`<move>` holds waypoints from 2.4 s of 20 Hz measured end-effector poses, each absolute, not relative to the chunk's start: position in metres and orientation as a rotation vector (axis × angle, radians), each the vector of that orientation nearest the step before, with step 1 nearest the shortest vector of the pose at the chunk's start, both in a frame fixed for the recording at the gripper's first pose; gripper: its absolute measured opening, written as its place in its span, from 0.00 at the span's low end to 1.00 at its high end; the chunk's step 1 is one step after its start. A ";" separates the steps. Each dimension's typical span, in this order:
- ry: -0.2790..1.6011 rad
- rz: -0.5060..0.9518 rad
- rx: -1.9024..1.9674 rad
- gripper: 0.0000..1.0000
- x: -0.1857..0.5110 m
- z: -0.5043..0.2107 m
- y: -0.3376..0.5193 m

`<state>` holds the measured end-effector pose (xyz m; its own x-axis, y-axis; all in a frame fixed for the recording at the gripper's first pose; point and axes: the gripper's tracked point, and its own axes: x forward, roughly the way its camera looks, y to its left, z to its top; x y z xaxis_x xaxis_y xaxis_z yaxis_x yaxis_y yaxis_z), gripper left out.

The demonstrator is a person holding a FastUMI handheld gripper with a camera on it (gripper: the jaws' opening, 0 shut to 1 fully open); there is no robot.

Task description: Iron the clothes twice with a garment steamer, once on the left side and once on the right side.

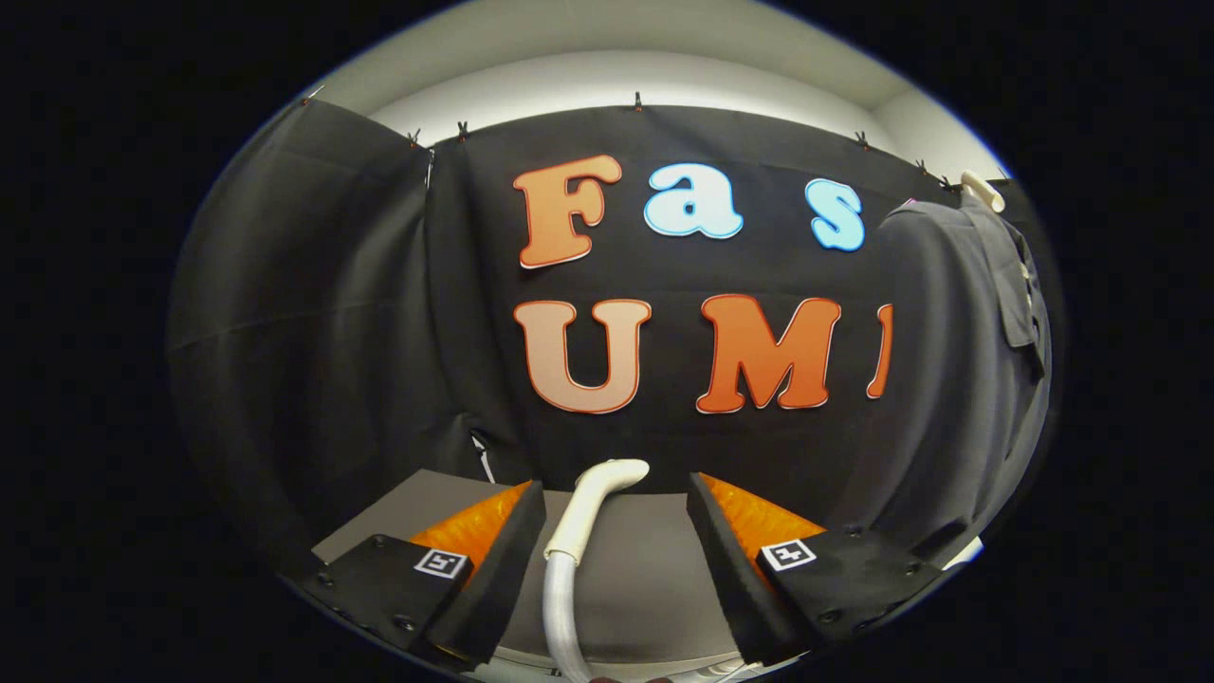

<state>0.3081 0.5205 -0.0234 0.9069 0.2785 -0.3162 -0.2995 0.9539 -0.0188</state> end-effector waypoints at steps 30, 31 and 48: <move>0.516 0.411 -0.022 0.43 0.347 -0.100 0.555; 0.465 0.432 -0.008 0.43 0.334 -0.088 0.555; 0.074 0.628 0.032 0.42 0.077 0.029 0.333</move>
